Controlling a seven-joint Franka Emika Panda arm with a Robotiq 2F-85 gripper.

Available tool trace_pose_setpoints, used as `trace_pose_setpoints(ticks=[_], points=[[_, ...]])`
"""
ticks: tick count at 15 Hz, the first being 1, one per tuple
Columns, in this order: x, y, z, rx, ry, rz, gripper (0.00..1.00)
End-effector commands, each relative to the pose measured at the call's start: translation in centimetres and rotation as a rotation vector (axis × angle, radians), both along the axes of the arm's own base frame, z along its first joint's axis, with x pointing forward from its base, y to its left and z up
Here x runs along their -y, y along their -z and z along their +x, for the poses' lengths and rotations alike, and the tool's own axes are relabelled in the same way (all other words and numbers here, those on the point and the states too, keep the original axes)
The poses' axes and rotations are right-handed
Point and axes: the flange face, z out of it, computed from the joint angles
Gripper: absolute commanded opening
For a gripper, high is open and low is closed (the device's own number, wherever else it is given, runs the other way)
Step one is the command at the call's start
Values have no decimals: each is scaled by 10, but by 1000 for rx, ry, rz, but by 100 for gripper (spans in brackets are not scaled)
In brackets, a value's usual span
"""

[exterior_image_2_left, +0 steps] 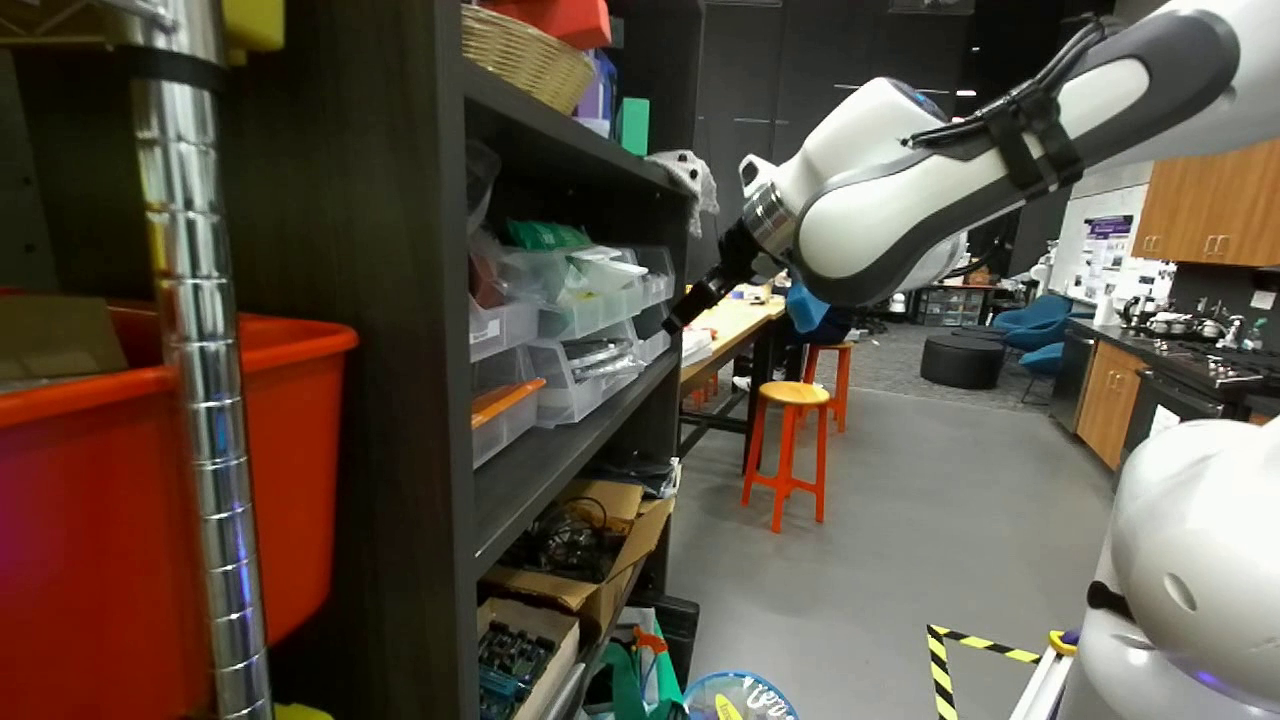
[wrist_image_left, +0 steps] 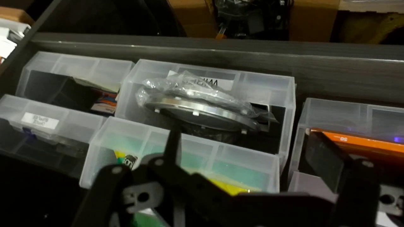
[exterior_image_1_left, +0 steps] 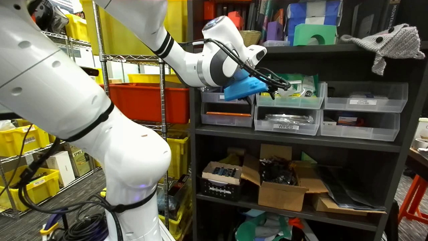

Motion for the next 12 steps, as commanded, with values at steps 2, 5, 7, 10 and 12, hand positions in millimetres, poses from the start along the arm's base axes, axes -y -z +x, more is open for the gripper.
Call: trace_pose_setpoints(ticks=[2, 5, 7, 10, 12], points=[[15, -20, -6, 102, -92, -44, 100], [22, -24, -10, 113, -191, -42, 100], [23, -18, -13, 120, -194, -30, 100], [24, -18, -8, 109, -171, -19, 100], [23, -18, -8, 110, -173, -20, 100]])
